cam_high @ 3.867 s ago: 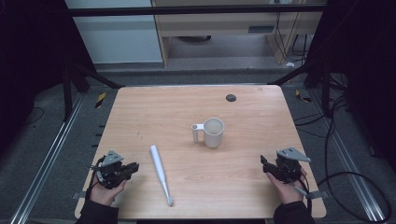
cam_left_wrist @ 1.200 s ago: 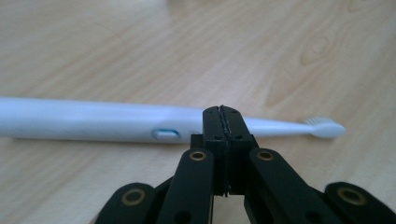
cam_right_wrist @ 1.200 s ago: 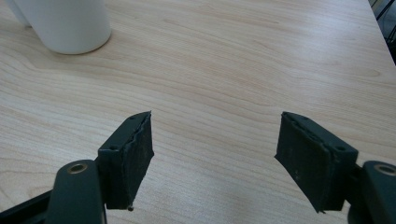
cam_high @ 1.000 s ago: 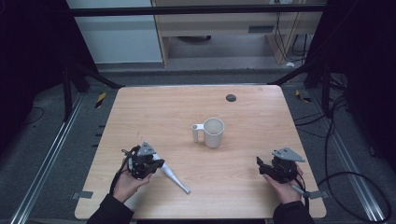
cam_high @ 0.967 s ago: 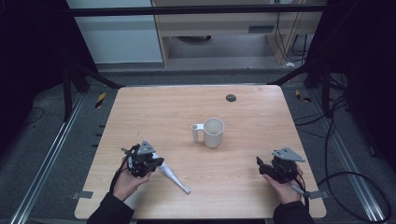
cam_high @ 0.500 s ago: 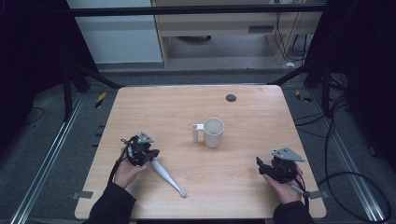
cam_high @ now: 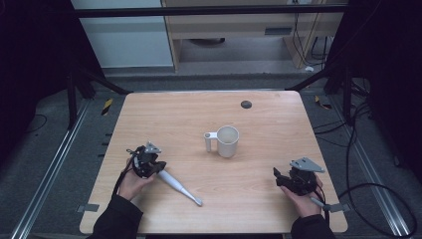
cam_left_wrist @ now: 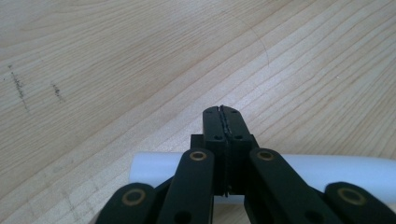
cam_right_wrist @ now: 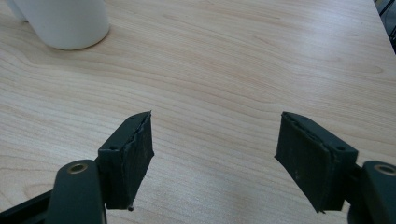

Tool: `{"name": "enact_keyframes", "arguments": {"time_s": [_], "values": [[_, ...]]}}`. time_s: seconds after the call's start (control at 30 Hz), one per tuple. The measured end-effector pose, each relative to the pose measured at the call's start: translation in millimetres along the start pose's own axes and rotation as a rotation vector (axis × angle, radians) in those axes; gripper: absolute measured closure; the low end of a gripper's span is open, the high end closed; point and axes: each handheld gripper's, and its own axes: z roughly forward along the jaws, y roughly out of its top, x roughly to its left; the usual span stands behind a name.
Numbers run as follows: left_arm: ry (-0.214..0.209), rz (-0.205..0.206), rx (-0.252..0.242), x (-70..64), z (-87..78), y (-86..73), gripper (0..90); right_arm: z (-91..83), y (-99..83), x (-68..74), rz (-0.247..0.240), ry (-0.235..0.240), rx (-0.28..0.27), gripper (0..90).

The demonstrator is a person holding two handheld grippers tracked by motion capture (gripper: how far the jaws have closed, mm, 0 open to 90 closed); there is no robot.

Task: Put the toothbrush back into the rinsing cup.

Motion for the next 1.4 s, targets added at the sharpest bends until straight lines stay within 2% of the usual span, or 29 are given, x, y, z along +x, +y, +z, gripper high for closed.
{"name": "enact_keyframes", "arguments": {"time_s": [0.6,0.7,1.4], "values": [[0.003,-0.016,0.004,2.0,-11.2,-13.3,89.3,-0.6,-0.2,-0.6,-0.002,-0.005,0.001,27.0],[0.011,-0.002,0.012,1.9,-13.7,-15.0,89.3,-1.0,-0.2,-0.6,-0.001,-0.004,0.000,27.0],[0.001,-0.006,0.011,-3.8,-25.5,-27.9,89.3,-1.3,-0.6,-1.1,-0.004,-0.007,-0.001,27.0]]}}
